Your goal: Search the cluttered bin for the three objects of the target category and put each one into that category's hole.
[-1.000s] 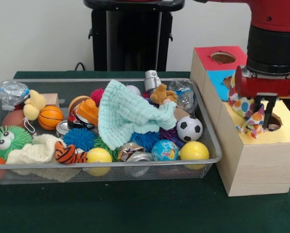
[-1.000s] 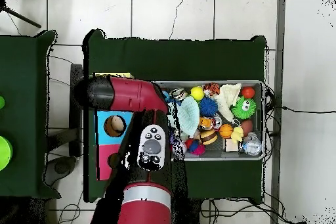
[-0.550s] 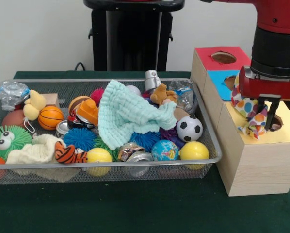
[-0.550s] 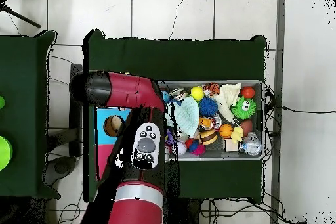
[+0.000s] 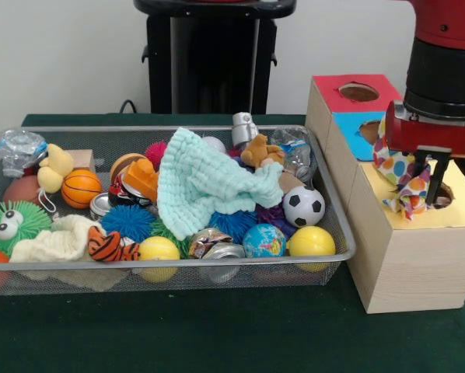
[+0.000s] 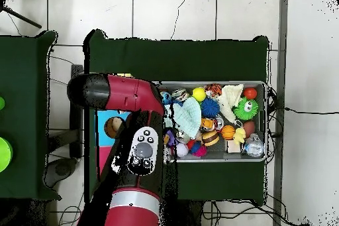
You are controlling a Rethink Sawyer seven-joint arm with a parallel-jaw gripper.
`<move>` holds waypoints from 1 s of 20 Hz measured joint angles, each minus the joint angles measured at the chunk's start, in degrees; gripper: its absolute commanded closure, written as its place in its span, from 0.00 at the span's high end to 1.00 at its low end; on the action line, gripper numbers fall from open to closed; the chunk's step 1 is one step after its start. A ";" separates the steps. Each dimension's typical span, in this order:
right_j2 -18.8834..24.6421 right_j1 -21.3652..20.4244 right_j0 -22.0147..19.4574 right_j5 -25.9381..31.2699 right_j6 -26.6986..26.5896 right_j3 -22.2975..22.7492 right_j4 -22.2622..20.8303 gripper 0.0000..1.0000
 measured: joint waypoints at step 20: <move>-0.02 -4.01 2.29 -3.49 0.01 8.21 0.32 0.00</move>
